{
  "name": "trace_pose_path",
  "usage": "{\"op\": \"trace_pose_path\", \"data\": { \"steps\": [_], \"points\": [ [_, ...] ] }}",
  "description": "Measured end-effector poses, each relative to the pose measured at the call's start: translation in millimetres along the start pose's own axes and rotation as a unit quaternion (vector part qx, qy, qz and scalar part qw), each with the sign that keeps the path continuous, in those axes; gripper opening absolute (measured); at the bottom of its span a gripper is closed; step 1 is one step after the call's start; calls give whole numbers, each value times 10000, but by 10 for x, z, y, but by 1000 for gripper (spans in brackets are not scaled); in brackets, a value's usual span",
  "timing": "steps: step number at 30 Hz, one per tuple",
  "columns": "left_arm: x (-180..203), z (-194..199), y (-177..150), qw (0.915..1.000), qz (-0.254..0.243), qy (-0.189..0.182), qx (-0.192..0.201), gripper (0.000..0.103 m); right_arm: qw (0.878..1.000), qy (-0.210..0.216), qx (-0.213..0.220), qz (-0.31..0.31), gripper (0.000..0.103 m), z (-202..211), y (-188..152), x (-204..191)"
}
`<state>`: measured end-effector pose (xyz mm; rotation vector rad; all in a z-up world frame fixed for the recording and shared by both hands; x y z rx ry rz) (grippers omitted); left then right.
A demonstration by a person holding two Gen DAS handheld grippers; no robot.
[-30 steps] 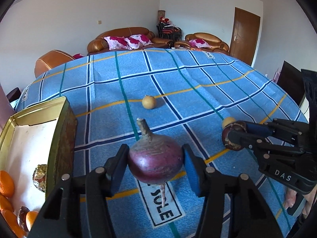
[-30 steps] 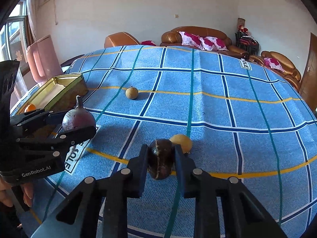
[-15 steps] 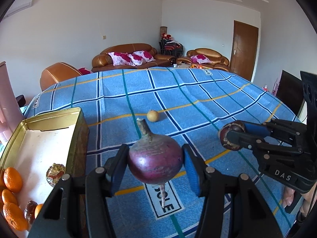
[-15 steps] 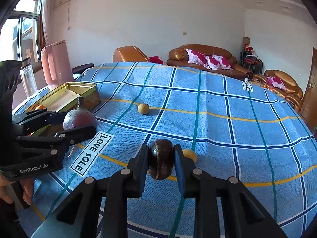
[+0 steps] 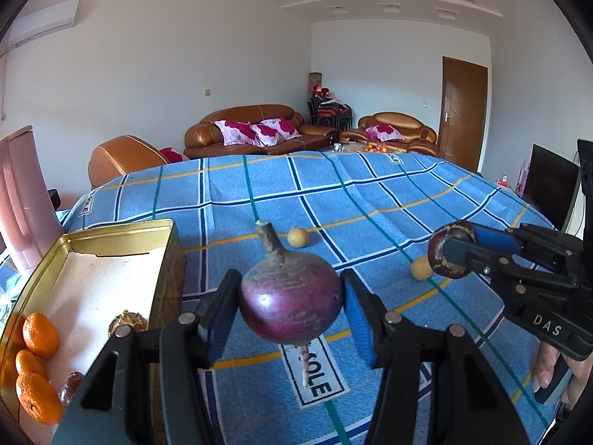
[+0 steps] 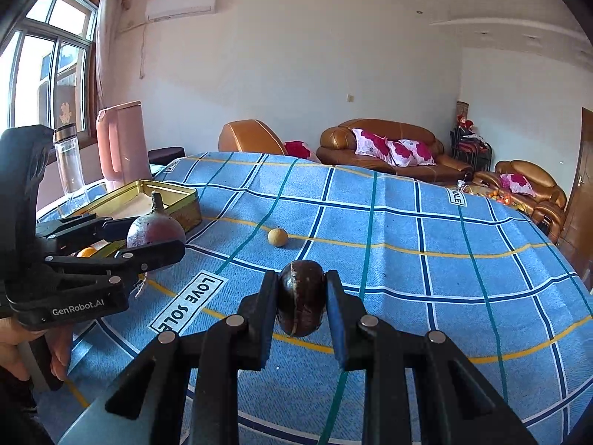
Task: Organize fruits
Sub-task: 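Lift the red onion and the passion fruit off the cloth with both grippers, then carry the red onion and the passion fruit over the gold tray with both grippers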
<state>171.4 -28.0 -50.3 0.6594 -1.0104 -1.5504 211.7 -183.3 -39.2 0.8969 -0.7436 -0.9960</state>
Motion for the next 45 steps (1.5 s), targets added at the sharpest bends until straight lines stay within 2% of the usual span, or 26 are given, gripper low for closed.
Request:
{"op": "trace_pose_path", "data": {
  "steps": [10, 25, 45],
  "points": [
    [38, 113, -9, 9997, -116, 78, 196, 56, 9989, 1, 460, -12, 27, 177, 16, -53],
    [48, 176, -26, 9996, -104, 98, 244, 56, 9979, -4, 647, 12, 27, 238, 14, -102],
    [-100, 366, -69, 9988, -51, 276, 395, 56, 9959, 283, 838, 186, 27, 260, 72, -524]
  ]
}}
Point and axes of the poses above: each gripper's, at about its wrist camera, not at the fingertips, and z roughly against the way its jaws point, x to its right, y to its top, the point moved 3 cm from there along -z, roughly the way its jaws point, and after that the axes turned 12 degrees about -y, right-handed, at the moved point
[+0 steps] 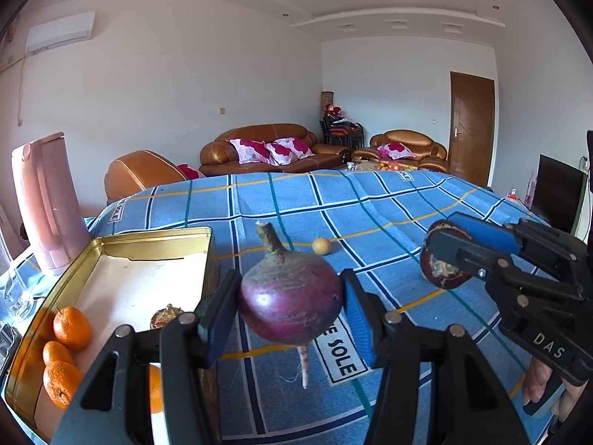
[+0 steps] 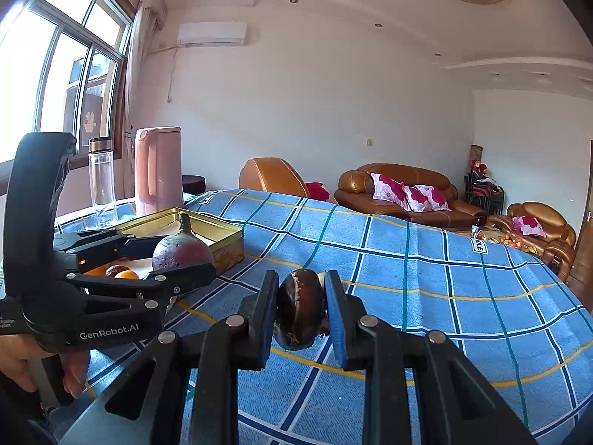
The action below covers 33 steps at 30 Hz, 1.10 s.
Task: Organize fruits
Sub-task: 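Carry the red onion and the passion fruit over the gold tray with both grippers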
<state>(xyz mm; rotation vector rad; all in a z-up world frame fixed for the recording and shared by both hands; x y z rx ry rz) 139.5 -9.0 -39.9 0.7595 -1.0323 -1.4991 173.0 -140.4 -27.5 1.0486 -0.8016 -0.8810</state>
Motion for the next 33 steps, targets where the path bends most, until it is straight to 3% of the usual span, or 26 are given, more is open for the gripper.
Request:
{"op": "trace_pose_path", "data": {
  "steps": [33],
  "points": [
    [-427, 321, -94, 9991, 213, 322, 194, 56, 9987, 411, 122, 257, 27, -34, 81, -584]
  ]
}}
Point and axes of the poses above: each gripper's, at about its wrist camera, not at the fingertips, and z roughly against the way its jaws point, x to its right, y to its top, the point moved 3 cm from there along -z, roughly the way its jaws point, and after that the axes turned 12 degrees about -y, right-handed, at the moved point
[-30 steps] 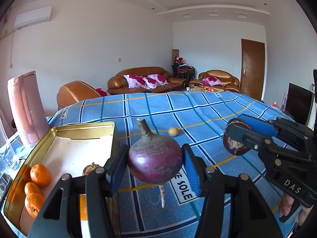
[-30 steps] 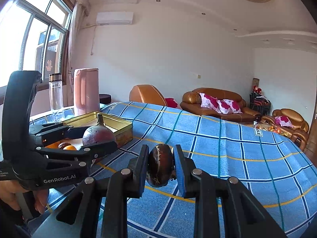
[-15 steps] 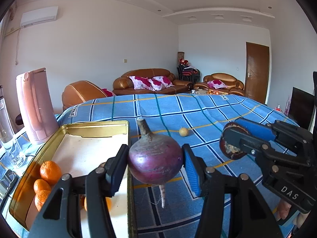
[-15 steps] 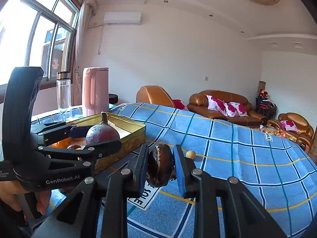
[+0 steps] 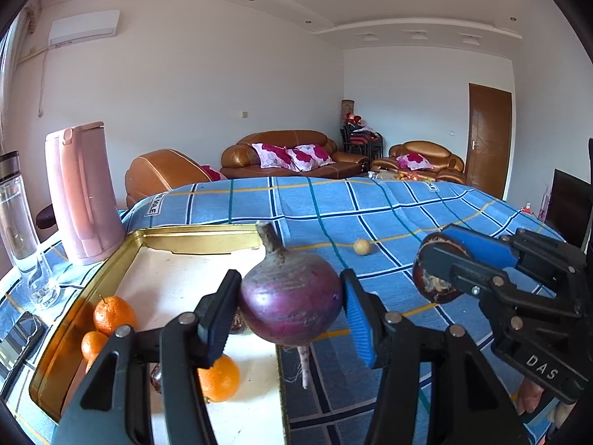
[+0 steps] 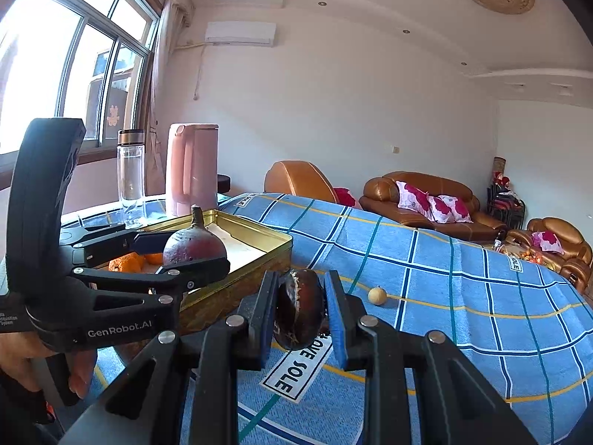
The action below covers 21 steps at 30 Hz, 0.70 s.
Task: Organize fruits
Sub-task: 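Carry the red onion and the passion fruit over the gold tray with both grippers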
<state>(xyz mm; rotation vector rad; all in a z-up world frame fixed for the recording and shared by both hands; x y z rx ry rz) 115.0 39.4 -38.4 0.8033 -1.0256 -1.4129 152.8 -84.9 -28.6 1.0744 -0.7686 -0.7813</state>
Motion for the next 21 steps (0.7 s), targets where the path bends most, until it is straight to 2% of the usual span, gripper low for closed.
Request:
{"op": "trace_pose_path", "data": {
  "steps": [21],
  "points": [
    [-276, 122, -35, 9997, 127, 185, 30, 56, 9993, 297, -4, 214, 27, -75, 63, -346]
  ]
}}
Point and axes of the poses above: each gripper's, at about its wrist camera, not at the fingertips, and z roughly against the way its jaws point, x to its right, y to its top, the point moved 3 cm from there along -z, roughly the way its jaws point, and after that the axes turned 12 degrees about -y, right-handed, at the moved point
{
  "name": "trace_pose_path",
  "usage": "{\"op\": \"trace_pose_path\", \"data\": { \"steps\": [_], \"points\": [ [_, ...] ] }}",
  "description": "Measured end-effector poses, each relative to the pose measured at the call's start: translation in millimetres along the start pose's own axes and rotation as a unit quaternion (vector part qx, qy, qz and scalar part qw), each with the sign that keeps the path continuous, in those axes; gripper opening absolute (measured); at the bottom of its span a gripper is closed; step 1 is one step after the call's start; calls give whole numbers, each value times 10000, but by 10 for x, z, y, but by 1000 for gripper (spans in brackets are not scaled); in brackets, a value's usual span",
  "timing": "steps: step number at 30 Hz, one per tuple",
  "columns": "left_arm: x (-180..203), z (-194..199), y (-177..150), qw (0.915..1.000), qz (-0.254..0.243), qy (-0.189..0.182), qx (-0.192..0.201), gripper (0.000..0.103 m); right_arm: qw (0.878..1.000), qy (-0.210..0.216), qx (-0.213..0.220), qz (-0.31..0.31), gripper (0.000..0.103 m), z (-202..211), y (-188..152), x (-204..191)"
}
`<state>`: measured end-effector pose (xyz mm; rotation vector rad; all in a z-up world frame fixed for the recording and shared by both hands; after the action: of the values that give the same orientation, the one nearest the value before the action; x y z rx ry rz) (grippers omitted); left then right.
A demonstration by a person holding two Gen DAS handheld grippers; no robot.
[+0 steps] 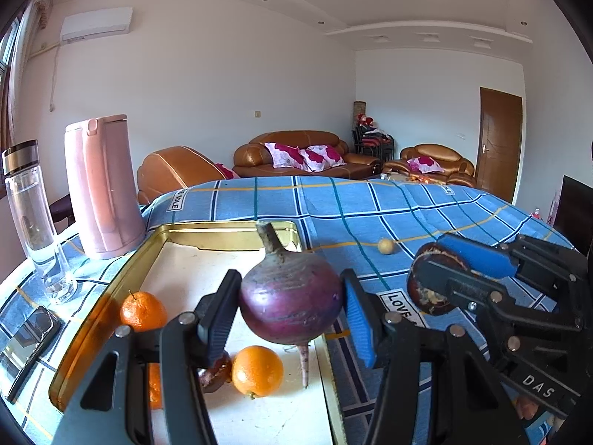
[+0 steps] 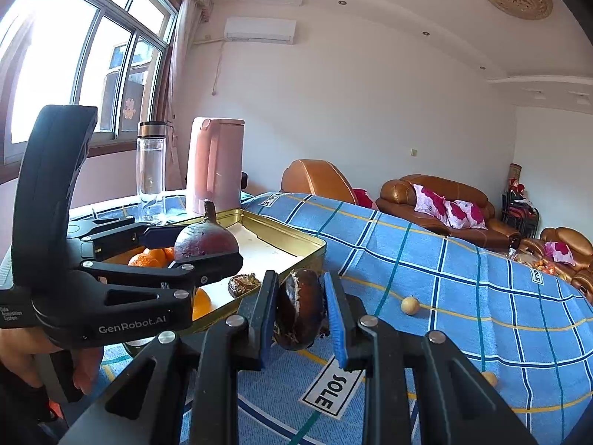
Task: Organize fruits
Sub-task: 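Carry the red onion and the passion fruit over the gold tray with both grippers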
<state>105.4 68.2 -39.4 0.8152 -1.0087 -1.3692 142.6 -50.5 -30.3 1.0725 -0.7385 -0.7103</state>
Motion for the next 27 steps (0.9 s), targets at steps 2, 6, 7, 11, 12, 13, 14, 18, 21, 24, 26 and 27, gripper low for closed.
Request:
{"op": "trace_pose_path", "data": {
  "steps": [2, 6, 7, 11, 12, 13, 14, 18, 21, 24, 26, 27],
  "points": [
    [-21, 8, -3, 10000, 10, 12, 4, 56, 10000, 26, 1, 22, 27, -9, 7, -32],
    [-49, 33, -11, 10000, 16, 39, 31, 56, 10000, 60, 13, 52, 27, -27, 19, -87],
    [-48, 41, -10, 10000, 21, 49, 37, 56, 10000, 67, 18, 57, 27, -28, 24, -100],
    [-98, 62, -12, 9999, 53, 84, 42, 56, 9999, 104, 20, 96, 27, -44, 36, -153],
    [-111, 69, -13, 9999, 62, 93, 43, 56, 9999, 118, 22, 99, 27, -49, 38, -165],
    [-127, 76, -14, 9999, 73, 108, 47, 56, 9999, 132, 20, 104, 27, -55, 42, -174],
    [-142, 81, -16, 9999, 81, 123, 51, 56, 9998, 141, 20, 116, 27, -61, 45, -191],
    [-203, 106, -22, 9998, 95, 172, 68, 56, 9997, 176, 25, 149, 27, -70, 51, -244],
    [-226, 118, -22, 9997, 96, 197, 70, 56, 9996, 199, 37, 171, 27, -77, 59, -282],
    [-255, 135, -28, 9997, 92, 220, 74, 56, 9996, 226, 45, 184, 27, -85, 67, -308],
    [-278, 148, -30, 9996, 95, 245, 84, 56, 9995, 240, 47, 199, 27, -87, 69, -326],
    [-291, 153, -31, 9996, 98, 262, 87, 56, 9995, 252, 50, 204, 27, -88, 73, -334]
  ]
}}
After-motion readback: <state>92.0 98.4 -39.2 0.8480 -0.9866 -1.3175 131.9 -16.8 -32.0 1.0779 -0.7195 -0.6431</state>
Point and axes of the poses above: each gripper's, at about its wrist camera, not at the fingertips, and z roughly against the way its jaws point, x to its right, y to its top, the point moved 3 cm from there along -z, roughly the way its jaws point, and after that the axes turned 12 degrees about -y, right-handed, at the moved point
